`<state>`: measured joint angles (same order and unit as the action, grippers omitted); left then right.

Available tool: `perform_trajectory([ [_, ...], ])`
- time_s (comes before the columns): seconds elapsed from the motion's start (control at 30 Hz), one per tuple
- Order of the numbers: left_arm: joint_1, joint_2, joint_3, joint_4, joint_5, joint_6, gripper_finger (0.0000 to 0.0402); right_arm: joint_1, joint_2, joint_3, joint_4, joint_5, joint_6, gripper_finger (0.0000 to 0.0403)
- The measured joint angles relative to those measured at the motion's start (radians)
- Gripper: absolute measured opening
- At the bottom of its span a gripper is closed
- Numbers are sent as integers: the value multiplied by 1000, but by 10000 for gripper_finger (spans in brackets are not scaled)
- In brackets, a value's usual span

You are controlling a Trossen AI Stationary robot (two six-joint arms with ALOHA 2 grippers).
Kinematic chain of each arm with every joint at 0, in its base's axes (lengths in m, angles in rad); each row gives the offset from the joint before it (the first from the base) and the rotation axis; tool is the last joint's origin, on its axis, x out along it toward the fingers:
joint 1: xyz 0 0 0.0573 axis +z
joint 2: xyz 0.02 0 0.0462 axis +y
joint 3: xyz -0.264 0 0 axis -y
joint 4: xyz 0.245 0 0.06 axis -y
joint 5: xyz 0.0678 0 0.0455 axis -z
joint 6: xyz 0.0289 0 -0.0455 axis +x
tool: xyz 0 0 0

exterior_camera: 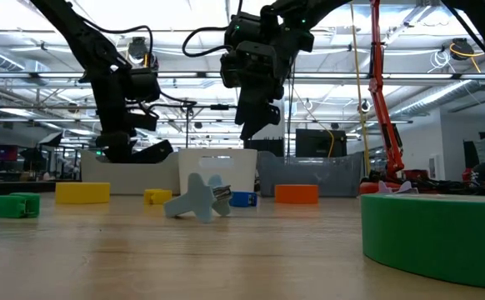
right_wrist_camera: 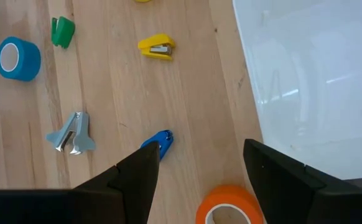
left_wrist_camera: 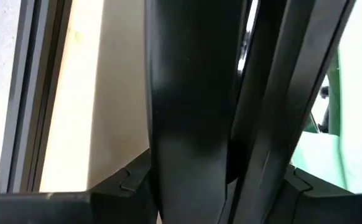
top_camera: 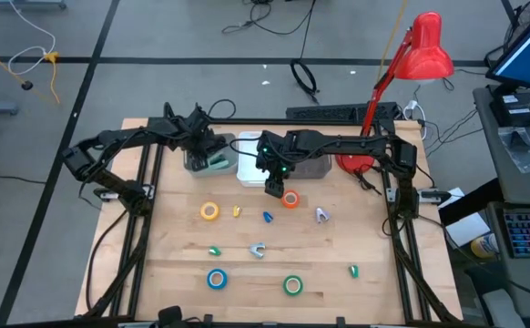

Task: Pick and place Stapler, Stapler remover, tape
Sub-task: Put the black stapler into the gray bin

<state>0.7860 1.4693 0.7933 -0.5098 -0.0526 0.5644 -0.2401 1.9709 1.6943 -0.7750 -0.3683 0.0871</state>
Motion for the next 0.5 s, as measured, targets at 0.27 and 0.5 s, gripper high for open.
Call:
perform_trajectory([
  [0.27,0,0,0,1,-1,5,255,0,0,0,0,0,5,228],
  [0.5,-1,0,2,2,-55,2,255,0,0,0,0,0,5,228],
])
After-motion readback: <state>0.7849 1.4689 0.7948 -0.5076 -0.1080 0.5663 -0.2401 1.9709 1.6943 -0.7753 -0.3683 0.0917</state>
